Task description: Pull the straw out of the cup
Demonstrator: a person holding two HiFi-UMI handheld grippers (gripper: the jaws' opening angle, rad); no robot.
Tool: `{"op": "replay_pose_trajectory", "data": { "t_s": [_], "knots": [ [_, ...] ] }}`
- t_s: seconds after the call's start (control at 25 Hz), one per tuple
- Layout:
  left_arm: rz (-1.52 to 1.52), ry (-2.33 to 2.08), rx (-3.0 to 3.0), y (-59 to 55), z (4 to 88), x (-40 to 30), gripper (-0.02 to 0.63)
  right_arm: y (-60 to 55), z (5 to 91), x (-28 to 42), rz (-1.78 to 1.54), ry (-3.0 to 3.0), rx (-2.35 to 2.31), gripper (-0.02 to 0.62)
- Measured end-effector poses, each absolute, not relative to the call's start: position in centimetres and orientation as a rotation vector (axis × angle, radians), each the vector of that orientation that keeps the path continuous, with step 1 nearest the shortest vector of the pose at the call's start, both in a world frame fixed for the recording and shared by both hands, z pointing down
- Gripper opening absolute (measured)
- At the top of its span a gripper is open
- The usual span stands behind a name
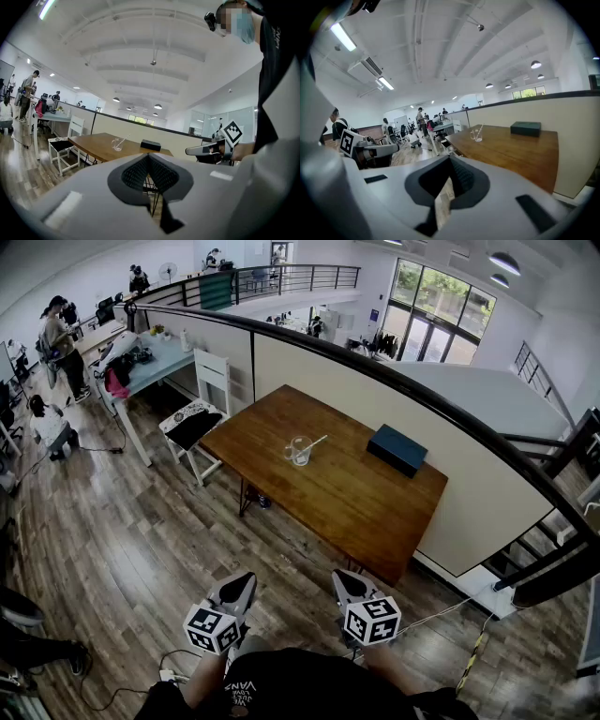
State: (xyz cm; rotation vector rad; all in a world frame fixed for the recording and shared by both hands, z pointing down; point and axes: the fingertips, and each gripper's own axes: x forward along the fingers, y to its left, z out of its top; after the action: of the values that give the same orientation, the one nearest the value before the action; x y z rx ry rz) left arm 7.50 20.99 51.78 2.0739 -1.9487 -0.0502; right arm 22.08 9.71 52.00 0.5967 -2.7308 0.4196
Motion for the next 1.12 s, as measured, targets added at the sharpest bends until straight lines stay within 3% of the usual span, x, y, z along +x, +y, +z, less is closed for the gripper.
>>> {"op": "replay_pose_trajectory", "data": {
  "t_s": [0.36, 0.44, 0.52, 0.56, 0.6, 1.12],
  "knots": [
    [-0.088, -1.966, 2.040, 21.0, 53.2, 5.8, 0.012, 9.2, 53.0, 19.9, 0.548, -2.759, 0.568, 0.012],
    [-0.099, -1.949, 2.040, 20.4, 53.4, 5.0, 0.039, 8.6, 52.9, 18.9, 0.598, -2.784, 0.571, 0.014],
    [-0.111, -1.928, 2.044, 19.7, 53.4, 3.9, 0.131, 7.8, 52.6, 17.8, 0.615, -2.794, 0.599, 0.071],
    [-0.113, -1.917, 2.052, 19.3, 53.4, 3.3, 0.144, 7.4, 52.4, 17.2, 0.621, -2.795, 0.615, 0.145],
    [-0.111, -1.905, 2.062, 18.9, 53.4, 2.7, 0.144, 7.0, 52.4, 16.6, 0.627, -2.795, 0.632, 0.173],
    [-0.062, -1.758, 2.163, 14.5, 53.3, -8.5, 0.175, 3.8, 52.9, 7.0, 0.742, -2.733, 0.826, 0.179]
  ]
}}
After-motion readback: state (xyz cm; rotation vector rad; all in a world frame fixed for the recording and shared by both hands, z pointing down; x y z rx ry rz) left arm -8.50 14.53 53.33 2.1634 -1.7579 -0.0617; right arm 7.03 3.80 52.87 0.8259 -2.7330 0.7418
